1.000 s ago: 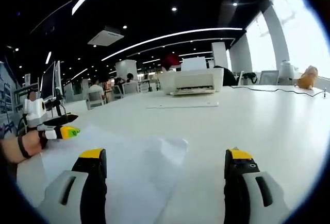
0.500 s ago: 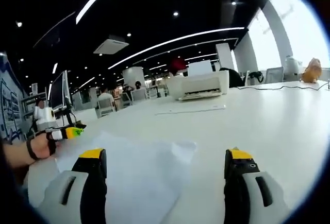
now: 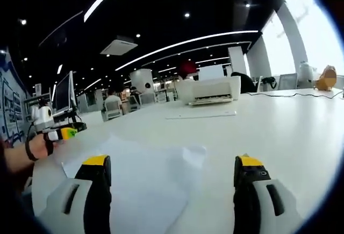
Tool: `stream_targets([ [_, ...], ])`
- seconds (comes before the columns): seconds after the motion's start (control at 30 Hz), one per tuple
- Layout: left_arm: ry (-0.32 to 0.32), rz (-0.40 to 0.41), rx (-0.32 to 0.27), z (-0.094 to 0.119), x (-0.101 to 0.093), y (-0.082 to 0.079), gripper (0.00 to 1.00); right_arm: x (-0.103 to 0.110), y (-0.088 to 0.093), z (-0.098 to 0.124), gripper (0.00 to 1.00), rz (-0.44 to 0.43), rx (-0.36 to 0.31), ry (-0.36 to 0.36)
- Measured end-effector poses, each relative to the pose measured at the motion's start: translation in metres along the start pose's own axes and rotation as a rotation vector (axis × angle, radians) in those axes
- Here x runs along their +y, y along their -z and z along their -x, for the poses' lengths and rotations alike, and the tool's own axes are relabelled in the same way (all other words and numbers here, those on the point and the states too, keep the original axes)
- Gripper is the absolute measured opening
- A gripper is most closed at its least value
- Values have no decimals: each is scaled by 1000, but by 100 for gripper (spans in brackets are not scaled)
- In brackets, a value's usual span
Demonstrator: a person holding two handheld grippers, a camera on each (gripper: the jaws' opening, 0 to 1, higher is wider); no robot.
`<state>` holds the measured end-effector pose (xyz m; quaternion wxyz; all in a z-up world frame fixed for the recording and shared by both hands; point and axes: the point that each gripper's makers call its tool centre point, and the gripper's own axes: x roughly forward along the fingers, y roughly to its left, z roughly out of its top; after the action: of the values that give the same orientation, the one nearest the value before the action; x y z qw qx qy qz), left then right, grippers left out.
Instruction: Organize the stack of printing papers by aligning and flattening the scattered papers on the table
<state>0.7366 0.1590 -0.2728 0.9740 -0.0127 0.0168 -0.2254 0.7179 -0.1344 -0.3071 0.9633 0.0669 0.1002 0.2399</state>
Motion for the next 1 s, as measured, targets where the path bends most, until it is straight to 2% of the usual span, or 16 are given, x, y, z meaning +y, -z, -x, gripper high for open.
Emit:
stream_targets([
  [0.33, 20, -40, -9, 16, -10, -6, 97, 3, 1, 15, 90, -21, -6, -9],
  [0.53, 40, -20, -18, 26, -17, -8, 97, 3, 1, 22, 90, -31, -12, -10],
  [0.9, 37, -25, -7, 43, -18, -8, 97, 5, 1, 37, 90, -39, -16, -9],
  [1.0, 50, -8, 2, 48, -22, -6, 97, 11, 3, 42, 90, -19, -2, -6],
])
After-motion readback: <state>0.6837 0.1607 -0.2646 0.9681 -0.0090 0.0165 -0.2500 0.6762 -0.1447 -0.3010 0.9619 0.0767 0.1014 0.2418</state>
